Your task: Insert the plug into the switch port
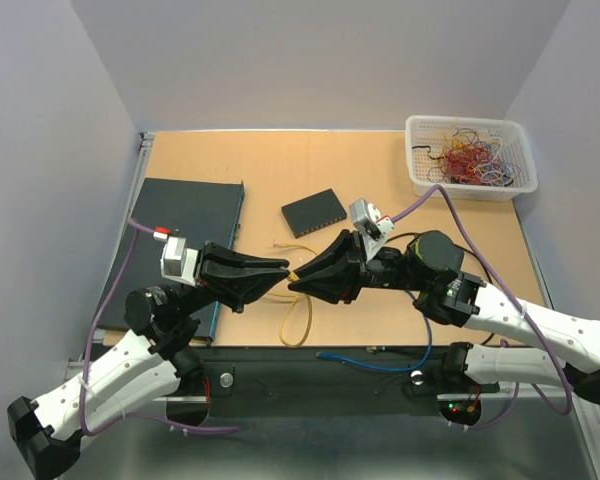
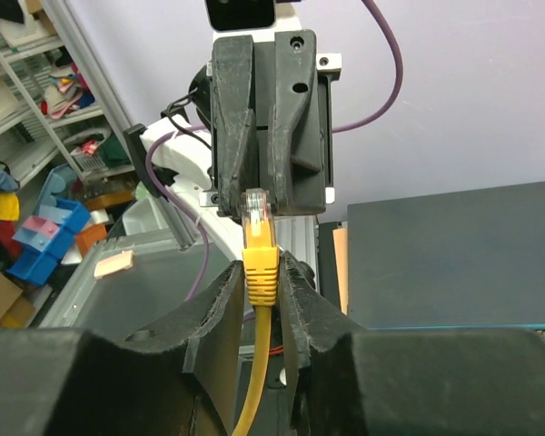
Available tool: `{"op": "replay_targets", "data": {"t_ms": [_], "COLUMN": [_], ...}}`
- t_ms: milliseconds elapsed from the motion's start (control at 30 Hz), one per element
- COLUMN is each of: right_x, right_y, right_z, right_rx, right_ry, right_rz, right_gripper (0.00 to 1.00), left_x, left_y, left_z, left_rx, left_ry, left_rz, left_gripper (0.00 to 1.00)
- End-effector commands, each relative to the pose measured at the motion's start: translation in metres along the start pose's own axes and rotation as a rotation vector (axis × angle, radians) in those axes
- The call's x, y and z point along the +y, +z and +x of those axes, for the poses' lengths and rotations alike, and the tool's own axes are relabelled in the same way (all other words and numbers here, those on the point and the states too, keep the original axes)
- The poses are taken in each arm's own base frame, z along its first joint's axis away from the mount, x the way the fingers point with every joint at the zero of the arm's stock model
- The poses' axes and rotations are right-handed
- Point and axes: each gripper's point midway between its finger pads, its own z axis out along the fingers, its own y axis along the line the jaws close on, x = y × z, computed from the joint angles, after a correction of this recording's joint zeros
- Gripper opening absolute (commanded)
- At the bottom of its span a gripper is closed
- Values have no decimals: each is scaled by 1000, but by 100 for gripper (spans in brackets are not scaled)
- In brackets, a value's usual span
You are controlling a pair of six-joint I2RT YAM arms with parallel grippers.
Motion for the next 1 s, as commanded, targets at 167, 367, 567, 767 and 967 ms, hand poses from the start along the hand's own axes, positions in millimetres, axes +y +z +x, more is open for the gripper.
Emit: {"op": "replay_targets", "data": {"t_ms": [167,367,567,767,967], "right_x": [13,10,12,-4,-8], "right_y": [6,6,0,-12,-16], "right_z": [-39,-31,-33,-35,-35], "right_rx": [-107,-101,-133,-153,-162], "right_ry": [-43,-35,-45,-52,-50], "right_rz": [-51,-48,-49,68,99], "right_gripper": [22,0,1,0,1], "left_x": [-7,-4,10,31,34], "left_y": [-2,-5,-5,-5,-7], "left_z": [-5,-3,5,16,20], "left_rx": [-27,-26,-2,34,29], "left_ry": [31,32,16,4,0], "left_rz": [32,14,-48,-142,-142], "left_gripper": [0,0,0,0,0]}}
